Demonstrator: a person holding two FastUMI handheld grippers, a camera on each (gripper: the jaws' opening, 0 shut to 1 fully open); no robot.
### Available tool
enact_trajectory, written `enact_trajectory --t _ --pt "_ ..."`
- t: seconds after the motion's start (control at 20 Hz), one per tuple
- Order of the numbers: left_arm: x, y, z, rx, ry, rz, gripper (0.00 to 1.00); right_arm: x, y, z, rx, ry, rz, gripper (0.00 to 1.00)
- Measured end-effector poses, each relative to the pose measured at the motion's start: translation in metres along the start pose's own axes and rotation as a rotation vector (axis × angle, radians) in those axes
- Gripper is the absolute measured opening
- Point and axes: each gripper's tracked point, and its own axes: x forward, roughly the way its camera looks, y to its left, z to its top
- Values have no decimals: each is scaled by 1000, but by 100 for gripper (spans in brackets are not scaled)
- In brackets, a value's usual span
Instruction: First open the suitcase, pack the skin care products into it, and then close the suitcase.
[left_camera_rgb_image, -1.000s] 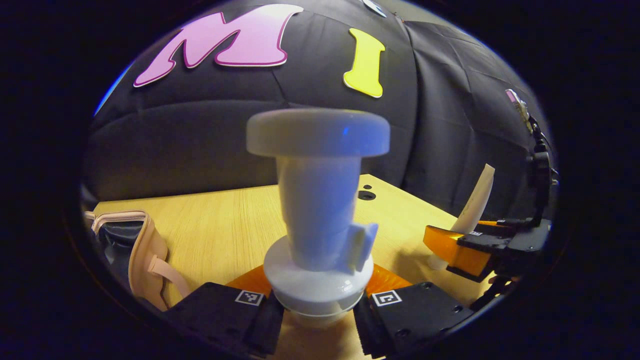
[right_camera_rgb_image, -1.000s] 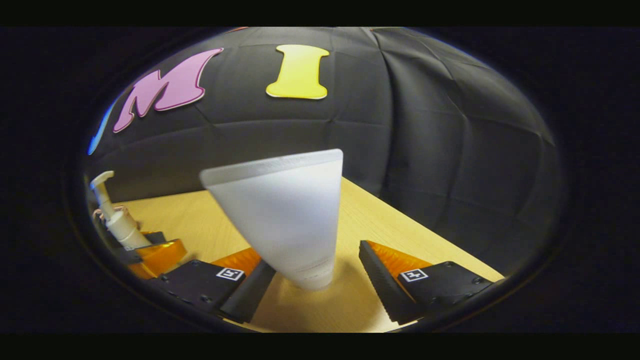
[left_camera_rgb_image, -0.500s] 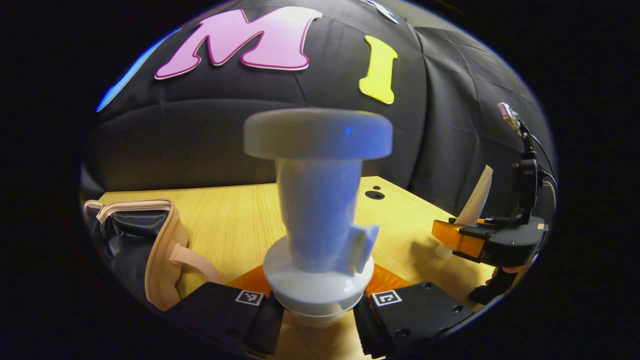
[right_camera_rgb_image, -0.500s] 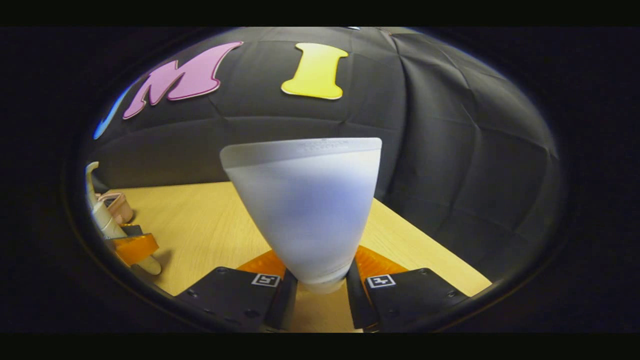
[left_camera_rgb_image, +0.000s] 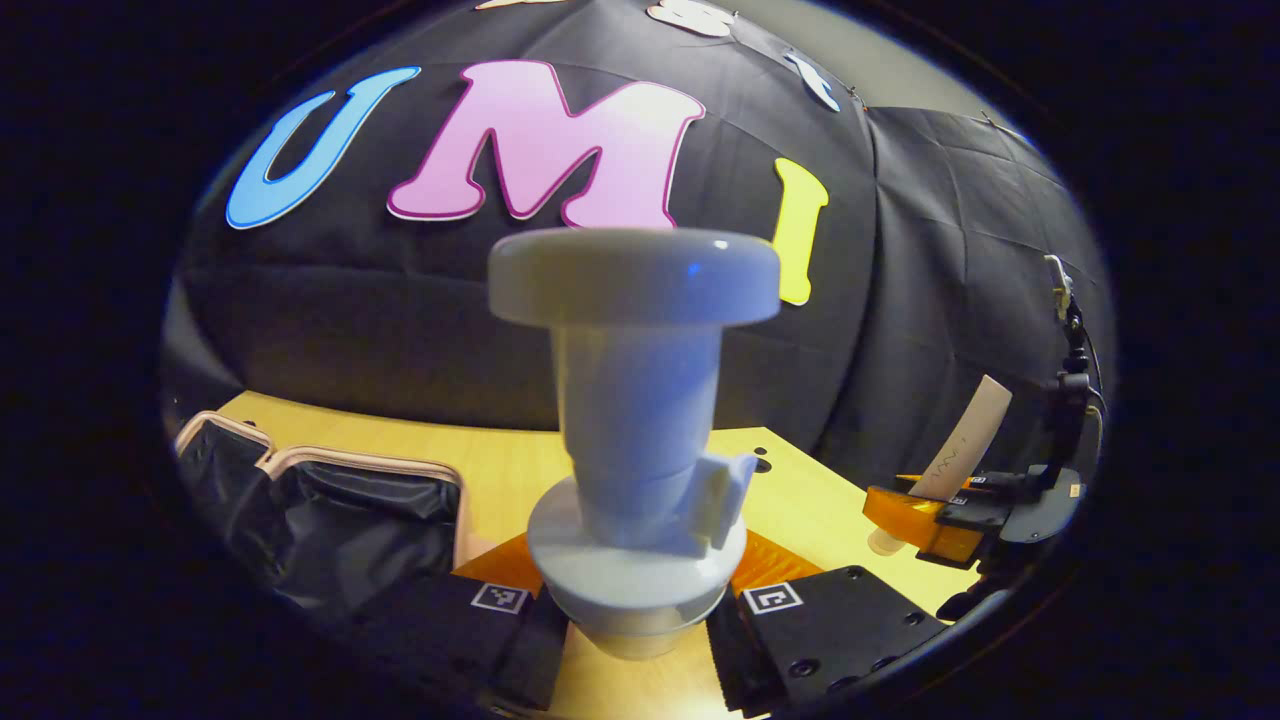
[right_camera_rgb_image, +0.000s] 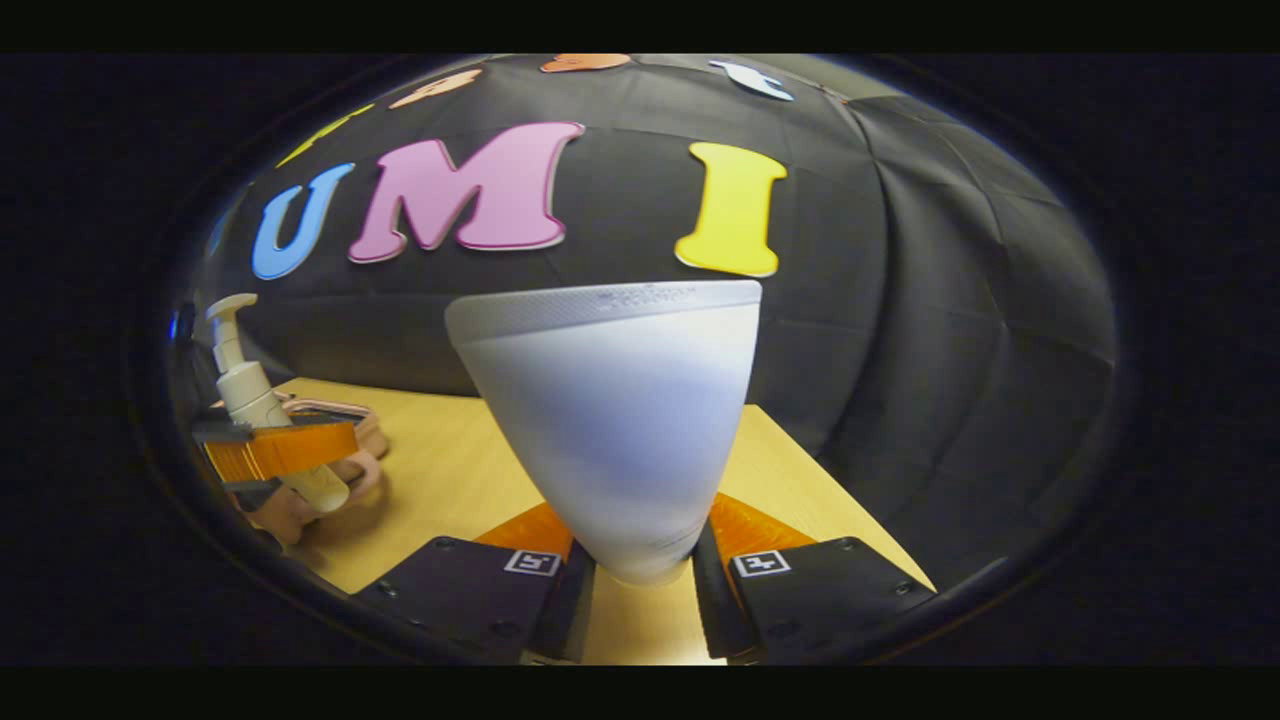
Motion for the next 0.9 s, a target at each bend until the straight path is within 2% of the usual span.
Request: enact_trajectory --t 0.15,0.2,0.25,0.3,0.35,0.45,0.5,0.55,0.65,0.75,0.8,0.9 --pt "-42 62 8 -64 70 90 63 -13 61 28 21 -35 137 47" --pt "-52 84 10 -74 94 115 63 -17 79 43 14 -62 178 42" --pt "-58 110 6 -64 141 141 63 -21 101 54 10 -79 220 47" --pt "-64 127 -1 -51 185 154 63 -26 119 58 15 -87 260 47" --pt "-68 144 -11 -44 253 151 64 -27 135 61 24 -93 291 43" --pt "-64 161 -34 -63 387 121 64 -31 162 65 32 -99 350 47" --pt "-62 168 -43 -61 451 108 63 -32 172 64 30 -96 376 42" --pt "-61 178 -50 -44 503 109 64 -34 184 60 34 -84 403 47" --pt "-56 194 -67 -17 604 106 64 -39 202 56 46 -65 448 47" --pt "-54 196 -93 -53 735 100 67 -36 212 52 63 -48 474 47" --pt "-52 197 -104 -79 793 98 64 -35 216 51 76 -38 485 47" --pt "-48 204 -121 -113 866 132 64 -29 220 54 77 -36 495 47"
